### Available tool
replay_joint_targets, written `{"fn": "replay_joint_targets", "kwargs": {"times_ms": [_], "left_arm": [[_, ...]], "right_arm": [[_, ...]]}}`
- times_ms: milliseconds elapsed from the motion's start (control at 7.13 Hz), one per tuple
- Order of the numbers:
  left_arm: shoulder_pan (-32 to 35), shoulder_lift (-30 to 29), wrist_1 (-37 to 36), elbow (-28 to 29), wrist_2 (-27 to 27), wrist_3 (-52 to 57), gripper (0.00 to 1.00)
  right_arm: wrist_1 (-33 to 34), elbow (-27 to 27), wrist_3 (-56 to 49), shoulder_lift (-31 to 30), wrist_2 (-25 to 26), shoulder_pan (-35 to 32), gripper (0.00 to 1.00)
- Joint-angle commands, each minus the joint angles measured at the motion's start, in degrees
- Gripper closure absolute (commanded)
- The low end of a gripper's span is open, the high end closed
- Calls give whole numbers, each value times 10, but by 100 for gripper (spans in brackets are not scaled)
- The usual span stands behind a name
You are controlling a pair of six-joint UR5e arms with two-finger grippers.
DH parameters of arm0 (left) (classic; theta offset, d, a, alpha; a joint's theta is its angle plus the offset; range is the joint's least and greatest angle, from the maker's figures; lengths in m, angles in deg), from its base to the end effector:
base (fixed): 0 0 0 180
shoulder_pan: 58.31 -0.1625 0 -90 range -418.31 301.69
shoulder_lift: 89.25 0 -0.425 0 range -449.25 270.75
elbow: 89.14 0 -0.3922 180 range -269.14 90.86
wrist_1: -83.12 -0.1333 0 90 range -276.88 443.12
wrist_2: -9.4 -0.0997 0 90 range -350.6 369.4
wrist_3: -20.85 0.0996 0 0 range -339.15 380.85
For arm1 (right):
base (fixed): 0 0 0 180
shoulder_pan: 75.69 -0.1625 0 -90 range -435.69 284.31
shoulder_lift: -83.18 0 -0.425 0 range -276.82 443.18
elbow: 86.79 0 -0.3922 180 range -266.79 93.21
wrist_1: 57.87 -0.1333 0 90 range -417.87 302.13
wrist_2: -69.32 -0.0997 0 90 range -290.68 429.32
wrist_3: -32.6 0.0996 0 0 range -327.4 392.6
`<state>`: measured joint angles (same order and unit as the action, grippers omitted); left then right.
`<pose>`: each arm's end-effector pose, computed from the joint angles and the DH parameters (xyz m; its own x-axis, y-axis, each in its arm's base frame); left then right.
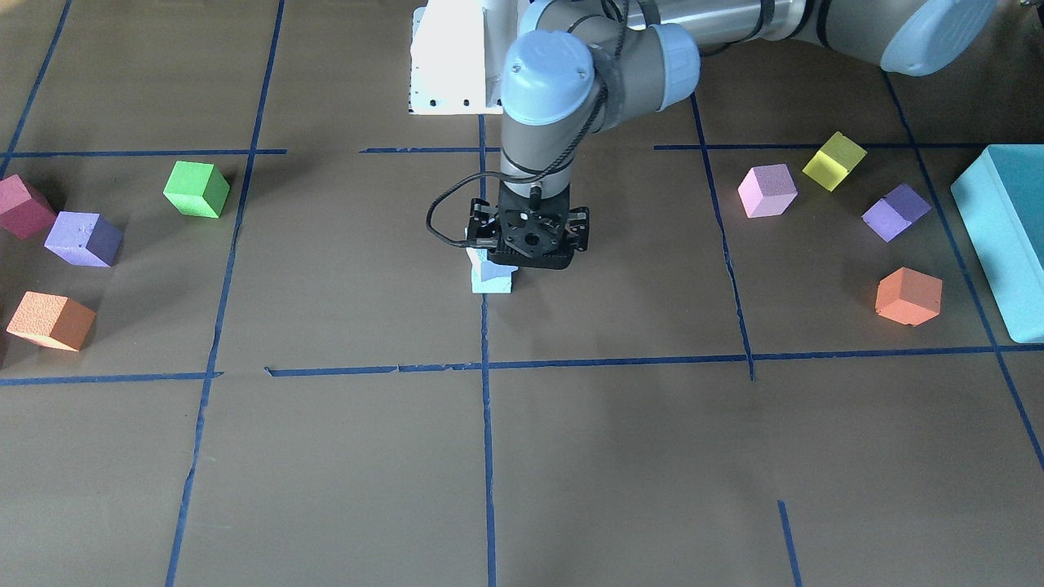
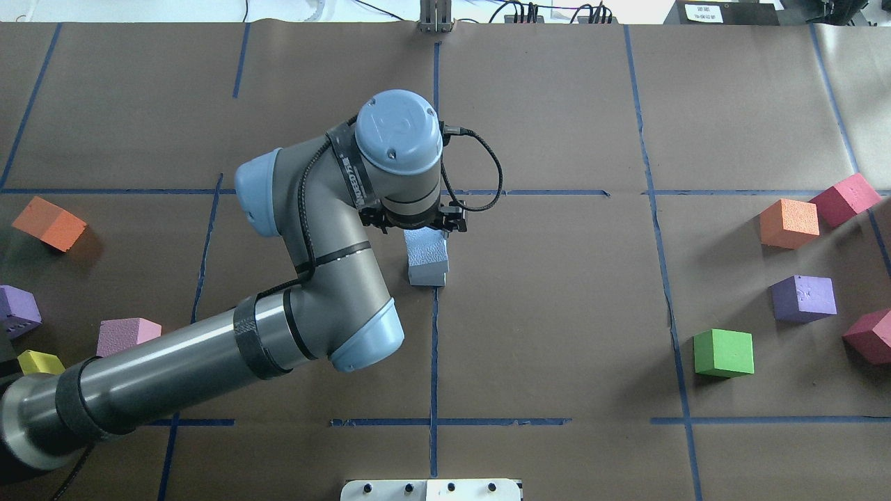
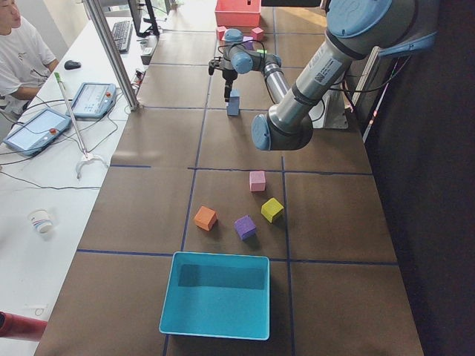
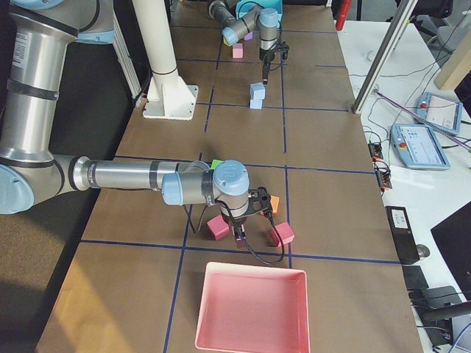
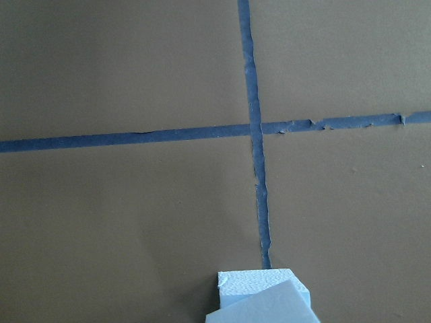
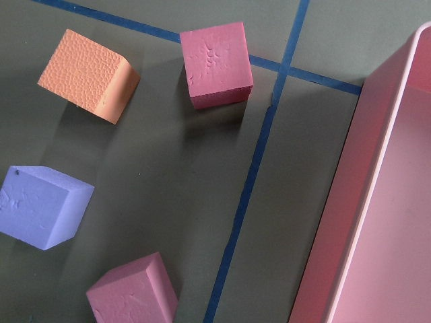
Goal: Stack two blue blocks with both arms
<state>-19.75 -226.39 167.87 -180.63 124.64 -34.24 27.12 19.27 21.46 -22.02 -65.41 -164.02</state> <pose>0.4947 -0.5105 0.1543 0.6577 0.1377 -0.7406 -0.0507 0.9890 0.1389 0.0519 -0.3888 0.6269 0.6891 -0.2830 0.6671 0.1652 0.9577 0.2356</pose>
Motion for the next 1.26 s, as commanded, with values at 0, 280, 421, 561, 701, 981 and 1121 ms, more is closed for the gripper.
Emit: {"fn": "replay_joint_targets", "kwargs": {"times_ms": [0,280,421,561,701,981,1121], "left_arm": [[86,132,-5,-102,66,150,0],[179,259,-3,-141,79,310,0],[247,323,14,-141,135,330,0],[310,377,38,-131,173,419,0],[369,433,40,-127,189,518,0],[440,500,38,-120,181,597,0],[444,549,40,-106,177,598,0]], "right_arm": [[0,-1,1,0,0,0,0],[1,-1,2,0,0,0,0],[2,-1,2,0,0,0,0],[1,-5,2,1,-1,0,0],[0,-13,2,3,0,1,0],[0,-17,2,4,1,1,0],[0,-17,2,4,0,1,0]]}}
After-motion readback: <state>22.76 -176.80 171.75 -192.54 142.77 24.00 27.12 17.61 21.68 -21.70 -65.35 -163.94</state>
